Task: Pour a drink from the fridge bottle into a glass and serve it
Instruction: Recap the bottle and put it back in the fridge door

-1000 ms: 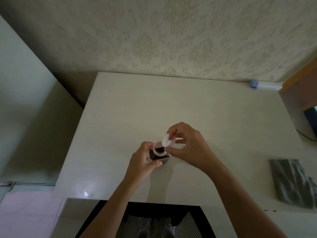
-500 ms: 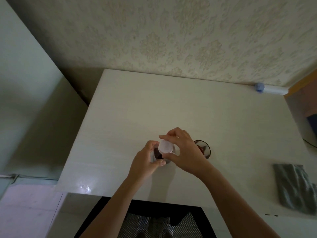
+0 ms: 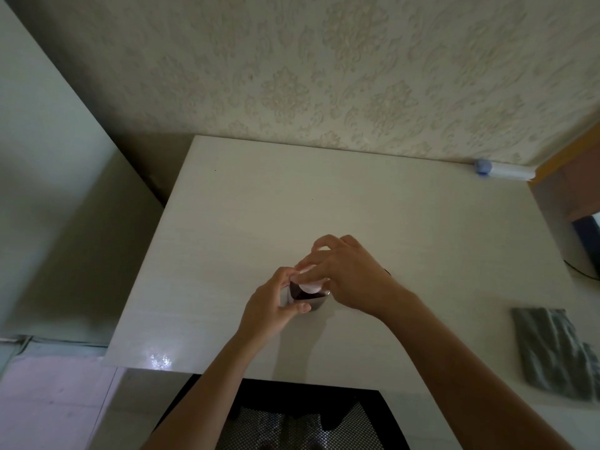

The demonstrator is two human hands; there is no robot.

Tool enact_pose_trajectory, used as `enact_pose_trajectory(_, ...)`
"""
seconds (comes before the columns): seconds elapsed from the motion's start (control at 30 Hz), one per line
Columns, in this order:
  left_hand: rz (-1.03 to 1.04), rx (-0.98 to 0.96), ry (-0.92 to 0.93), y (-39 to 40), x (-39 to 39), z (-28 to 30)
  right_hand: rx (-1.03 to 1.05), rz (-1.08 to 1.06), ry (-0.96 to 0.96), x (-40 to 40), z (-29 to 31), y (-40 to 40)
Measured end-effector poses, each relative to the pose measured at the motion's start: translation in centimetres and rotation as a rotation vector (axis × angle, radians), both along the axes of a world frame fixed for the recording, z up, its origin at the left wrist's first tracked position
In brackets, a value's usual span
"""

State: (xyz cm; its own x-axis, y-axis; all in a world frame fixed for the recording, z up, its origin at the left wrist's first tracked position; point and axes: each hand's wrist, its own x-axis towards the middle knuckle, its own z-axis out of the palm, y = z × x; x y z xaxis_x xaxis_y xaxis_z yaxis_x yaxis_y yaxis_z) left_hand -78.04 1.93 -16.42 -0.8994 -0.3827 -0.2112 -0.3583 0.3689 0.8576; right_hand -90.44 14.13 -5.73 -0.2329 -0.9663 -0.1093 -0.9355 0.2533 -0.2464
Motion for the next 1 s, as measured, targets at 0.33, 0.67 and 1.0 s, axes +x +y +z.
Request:
enact_pose_trajectory(0.33, -0.052, -0.003, -0.019, -0.6, -0.5, 0.0, 0.156, -0.175, 0.087, 0.0, 0.4, -0.9)
enact_pose_trajectory(0.67, -0.024, 0.005, 0.003, -0.6, -0.1, -0.4, 0.061, -0.223, -0.18, -0.6, 0.0, 1.0)
enact_pose_trajectory(1.0, -0.039, 0.013, 0.02, -0.6, 0.1, -0.4, -0.187, -0.125, -0.107, 0.3, -1.7, 0.9)
